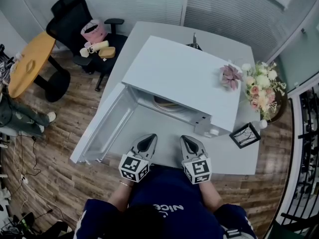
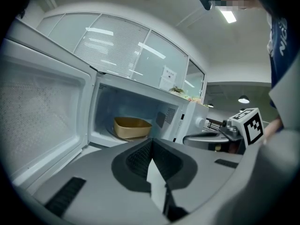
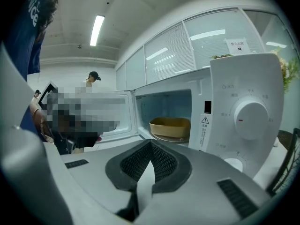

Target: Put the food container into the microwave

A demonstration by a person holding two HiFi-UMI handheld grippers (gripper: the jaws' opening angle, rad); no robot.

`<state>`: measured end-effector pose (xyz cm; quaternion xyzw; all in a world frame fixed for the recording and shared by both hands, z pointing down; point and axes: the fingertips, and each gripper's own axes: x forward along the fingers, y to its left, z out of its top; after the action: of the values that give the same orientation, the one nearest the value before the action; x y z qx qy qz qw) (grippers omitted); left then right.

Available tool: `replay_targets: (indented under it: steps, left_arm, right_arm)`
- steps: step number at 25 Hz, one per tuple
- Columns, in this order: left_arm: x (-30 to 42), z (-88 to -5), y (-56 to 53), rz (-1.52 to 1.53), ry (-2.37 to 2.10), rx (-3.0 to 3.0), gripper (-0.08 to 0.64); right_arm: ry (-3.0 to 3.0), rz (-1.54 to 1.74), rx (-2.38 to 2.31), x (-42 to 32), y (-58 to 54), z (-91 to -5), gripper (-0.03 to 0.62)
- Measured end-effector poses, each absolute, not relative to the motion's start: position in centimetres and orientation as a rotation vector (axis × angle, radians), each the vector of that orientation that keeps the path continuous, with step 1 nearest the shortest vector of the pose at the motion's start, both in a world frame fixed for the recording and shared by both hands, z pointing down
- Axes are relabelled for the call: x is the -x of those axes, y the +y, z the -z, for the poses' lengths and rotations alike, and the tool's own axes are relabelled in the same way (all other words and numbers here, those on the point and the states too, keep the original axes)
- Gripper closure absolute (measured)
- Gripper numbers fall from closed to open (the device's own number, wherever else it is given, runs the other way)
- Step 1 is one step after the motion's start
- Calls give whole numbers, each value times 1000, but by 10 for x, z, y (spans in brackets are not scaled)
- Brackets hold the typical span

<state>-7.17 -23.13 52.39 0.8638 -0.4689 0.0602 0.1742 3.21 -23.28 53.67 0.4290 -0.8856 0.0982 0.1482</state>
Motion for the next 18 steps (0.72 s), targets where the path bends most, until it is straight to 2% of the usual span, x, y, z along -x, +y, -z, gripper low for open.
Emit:
replay_targets:
  steps: [18]
  left_arm:
    - [80, -527, -238, -191, -1312, -2470, 557]
  right_arm:
    - [-2538, -273, -1261, -24, -241, -537, 583]
